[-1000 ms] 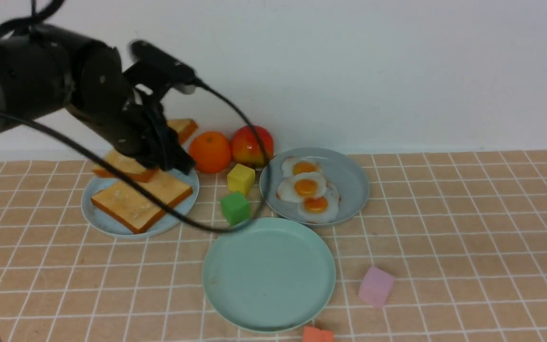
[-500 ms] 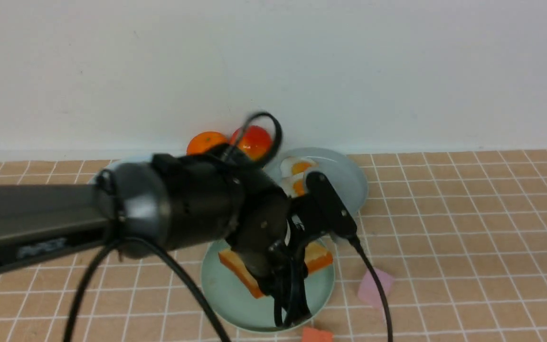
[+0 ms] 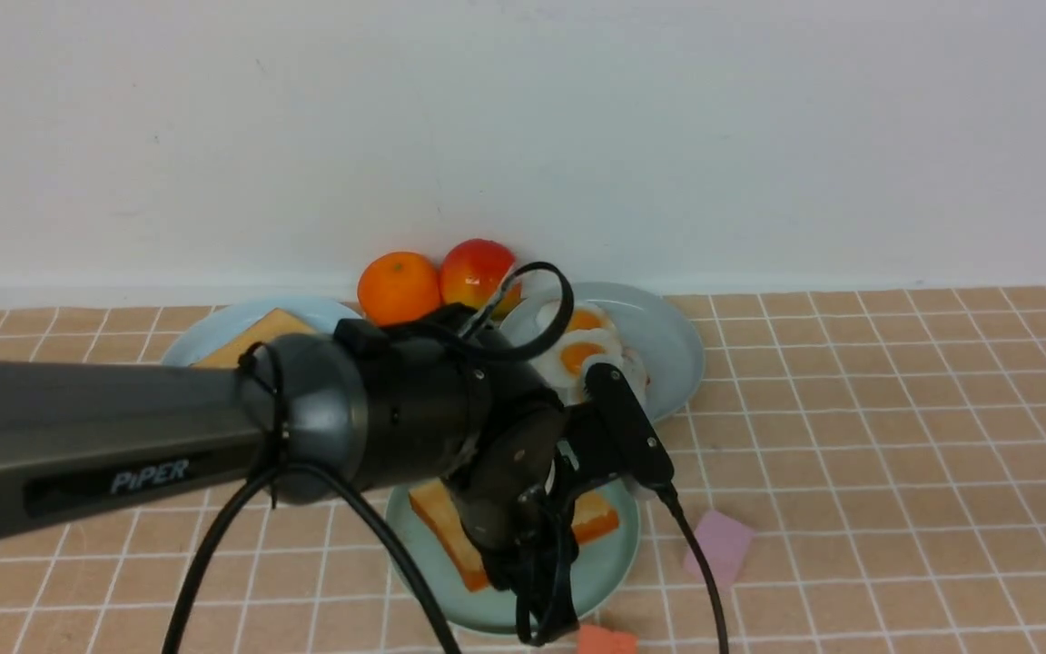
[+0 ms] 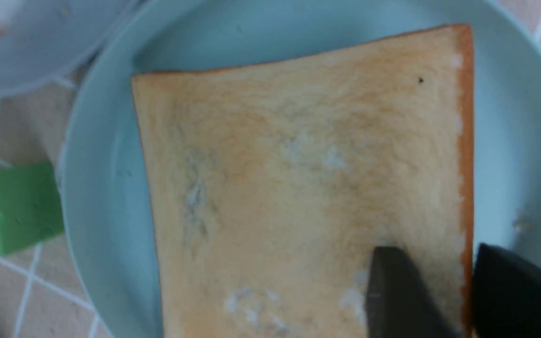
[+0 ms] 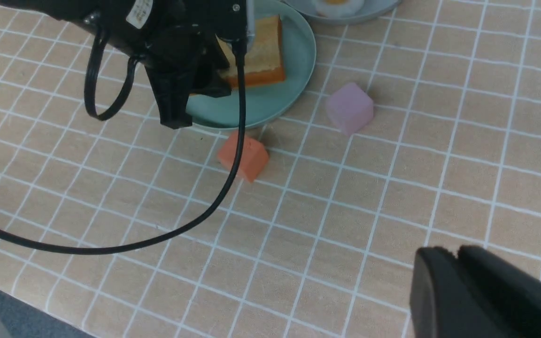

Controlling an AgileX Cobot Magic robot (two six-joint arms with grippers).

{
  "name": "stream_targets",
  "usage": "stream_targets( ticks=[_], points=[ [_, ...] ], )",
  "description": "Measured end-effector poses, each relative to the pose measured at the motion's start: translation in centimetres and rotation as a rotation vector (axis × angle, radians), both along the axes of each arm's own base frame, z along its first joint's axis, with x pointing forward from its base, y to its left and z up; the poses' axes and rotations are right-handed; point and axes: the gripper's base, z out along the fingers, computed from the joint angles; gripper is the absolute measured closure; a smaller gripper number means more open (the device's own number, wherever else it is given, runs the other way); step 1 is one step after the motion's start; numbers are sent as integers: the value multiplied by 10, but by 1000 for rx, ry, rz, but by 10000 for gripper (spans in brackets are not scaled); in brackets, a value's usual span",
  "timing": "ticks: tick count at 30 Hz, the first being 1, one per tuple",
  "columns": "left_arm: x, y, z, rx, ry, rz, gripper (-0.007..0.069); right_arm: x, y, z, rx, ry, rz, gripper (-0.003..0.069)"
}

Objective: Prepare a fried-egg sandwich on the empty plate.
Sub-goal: Use the left arm to put a slice of bread into the empty plate in the middle, then use the right arm to grab a fried egg

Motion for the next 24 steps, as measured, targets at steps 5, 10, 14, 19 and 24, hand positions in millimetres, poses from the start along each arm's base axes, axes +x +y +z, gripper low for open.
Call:
stream_targets(
  ticks=[5, 10, 14, 19, 24],
  points=[
    [-3, 2, 12, -22, 33, 74, 118, 1, 0, 1, 3, -10, -3, 533],
    [-8, 8, 41, -68, 21, 143, 69, 3, 0, 3, 14, -44, -14, 447],
    [-19, 19, 79, -168, 7, 274, 208, 19, 3, 4, 31, -34, -17, 397],
    [-38, 37, 131, -315, -56, 334, 545, 68, 15, -5, 55, 36, 3, 438],
    [-82, 80, 184, -544, -170, 355, 638, 146, 36, -35, 120, 139, 40, 478]
  ],
)
